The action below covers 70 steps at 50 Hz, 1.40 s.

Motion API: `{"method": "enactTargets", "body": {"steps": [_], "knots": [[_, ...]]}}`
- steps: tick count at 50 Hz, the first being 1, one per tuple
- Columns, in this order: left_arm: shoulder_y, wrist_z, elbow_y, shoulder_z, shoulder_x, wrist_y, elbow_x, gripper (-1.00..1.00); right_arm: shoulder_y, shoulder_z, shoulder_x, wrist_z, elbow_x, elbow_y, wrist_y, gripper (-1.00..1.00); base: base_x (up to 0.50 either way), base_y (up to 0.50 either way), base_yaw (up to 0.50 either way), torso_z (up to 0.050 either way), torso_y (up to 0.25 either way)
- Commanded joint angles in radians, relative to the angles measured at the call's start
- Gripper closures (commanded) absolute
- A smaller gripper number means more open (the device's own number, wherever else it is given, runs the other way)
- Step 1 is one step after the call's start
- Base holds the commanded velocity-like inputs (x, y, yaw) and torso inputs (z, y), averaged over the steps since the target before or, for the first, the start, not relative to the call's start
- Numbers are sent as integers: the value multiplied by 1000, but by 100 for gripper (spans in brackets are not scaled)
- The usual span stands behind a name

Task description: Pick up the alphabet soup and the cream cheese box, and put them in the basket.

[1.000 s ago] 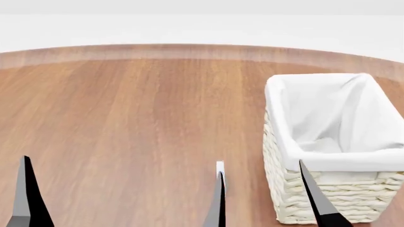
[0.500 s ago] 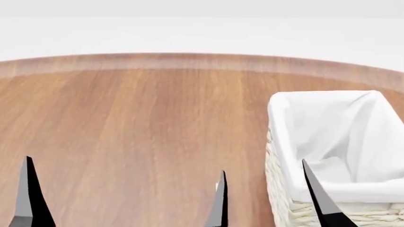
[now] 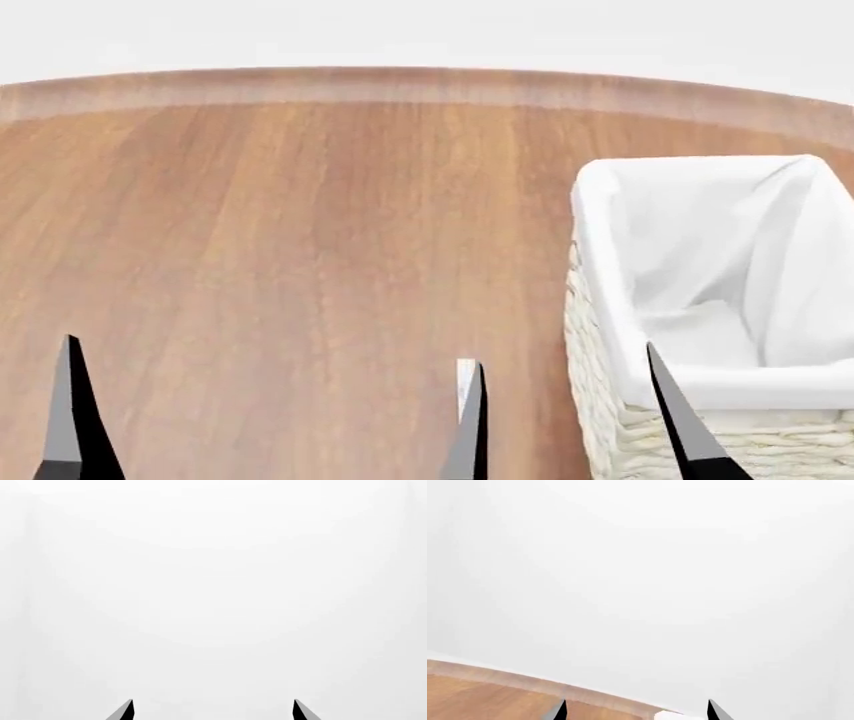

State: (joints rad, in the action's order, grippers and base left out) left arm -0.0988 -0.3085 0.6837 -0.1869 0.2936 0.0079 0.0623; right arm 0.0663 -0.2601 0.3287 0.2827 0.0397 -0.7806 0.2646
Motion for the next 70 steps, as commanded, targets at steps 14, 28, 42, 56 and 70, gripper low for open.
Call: {"method": "enactTargets", "body": {"steps": [14,28,42,56,70], "knots": [[3,-12,1,-11,8,-6,-7,-100,2,-8,9,10,-3,6,-12,-100,0,0,0,0,-174],[4,-16,-14,-22,10,4,-10,-100,6,-8,14,13,-10,16,-19,-100,0,0,0,0,-174],[-2,-24,-16,-24,16,12,-10,-100,3,-14,18,15,-13,13,-12,-100,0,0,0,0,-174],[5,-27,-14,-28,19,20,-3,-100,1,-16,22,17,-21,29,-28,-100,0,0,0,0,-136],[3,-30,-26,-33,24,46,-2,-100,-2,-11,21,18,-46,37,-31,-100,0,0,-21,0,0]]}}
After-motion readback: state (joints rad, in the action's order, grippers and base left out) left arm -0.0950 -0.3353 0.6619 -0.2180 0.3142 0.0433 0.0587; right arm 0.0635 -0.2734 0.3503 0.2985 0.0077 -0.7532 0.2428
